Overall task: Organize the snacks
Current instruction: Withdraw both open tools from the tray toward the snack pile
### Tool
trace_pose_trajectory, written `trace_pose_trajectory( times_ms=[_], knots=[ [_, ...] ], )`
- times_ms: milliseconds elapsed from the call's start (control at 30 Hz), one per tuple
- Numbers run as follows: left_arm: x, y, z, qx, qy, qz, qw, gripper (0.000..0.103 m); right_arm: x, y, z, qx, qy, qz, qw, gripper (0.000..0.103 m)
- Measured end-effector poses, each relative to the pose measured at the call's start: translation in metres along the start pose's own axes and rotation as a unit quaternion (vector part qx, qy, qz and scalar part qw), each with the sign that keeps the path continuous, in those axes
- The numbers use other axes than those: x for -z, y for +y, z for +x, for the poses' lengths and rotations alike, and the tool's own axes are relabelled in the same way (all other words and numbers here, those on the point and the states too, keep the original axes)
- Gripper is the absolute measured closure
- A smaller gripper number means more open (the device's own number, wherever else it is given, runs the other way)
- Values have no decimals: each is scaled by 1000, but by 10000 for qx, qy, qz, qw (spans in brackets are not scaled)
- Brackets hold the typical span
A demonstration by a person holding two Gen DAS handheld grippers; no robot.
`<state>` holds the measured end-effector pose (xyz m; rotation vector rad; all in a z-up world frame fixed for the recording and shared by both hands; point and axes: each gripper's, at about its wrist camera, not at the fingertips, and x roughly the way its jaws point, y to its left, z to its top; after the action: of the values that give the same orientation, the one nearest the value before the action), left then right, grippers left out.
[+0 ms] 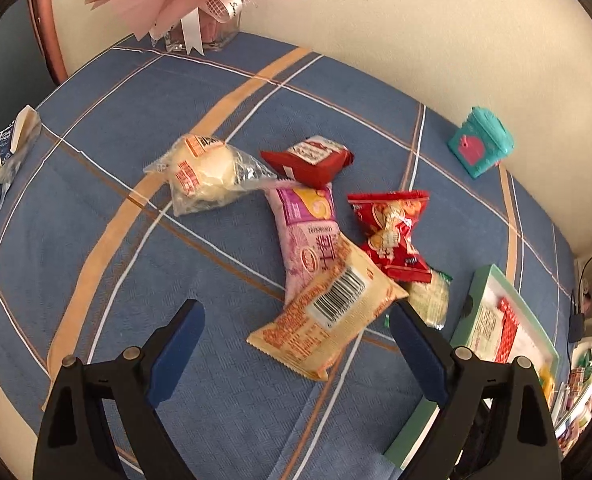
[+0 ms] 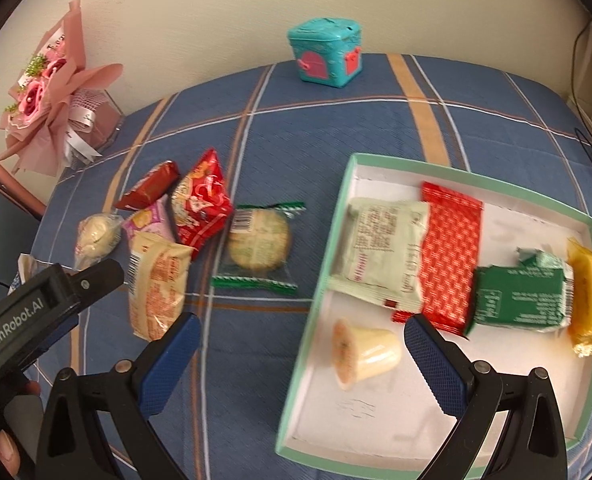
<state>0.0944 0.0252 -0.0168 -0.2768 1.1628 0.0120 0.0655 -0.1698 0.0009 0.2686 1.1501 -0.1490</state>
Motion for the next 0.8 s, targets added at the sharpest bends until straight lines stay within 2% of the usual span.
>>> trace_pose_trajectory(
  times_ms=[133, 233, 367, 500, 567, 800],
  knots=[
    [-1, 0, 6, 80, 62, 13, 9999, 9, -8, 7, 3, -61, -140, -70, 9999, 3],
    [-2, -3, 13, 186, 115, 67, 9997, 19, -12, 11, 8, -68, -175, -123, 9997, 10],
    [-4, -4, 17, 249, 138, 80, 9996, 20, -18, 12, 19, -86, -154, -138, 9997, 19],
    [-5, -5, 24, 430, 255, 11, 9987, 22, -22, 14, 33, -96, -85, -141, 9998, 21],
    [-6, -7, 27, 471, 303, -3, 9984, 29, -23, 16, 39, -45, -44, -163, 9998, 23],
    [-11, -13, 40, 534, 404, -3, 9978, 29, -27, 18, 58, 184, 8, -223, 9996, 24]
  ],
)
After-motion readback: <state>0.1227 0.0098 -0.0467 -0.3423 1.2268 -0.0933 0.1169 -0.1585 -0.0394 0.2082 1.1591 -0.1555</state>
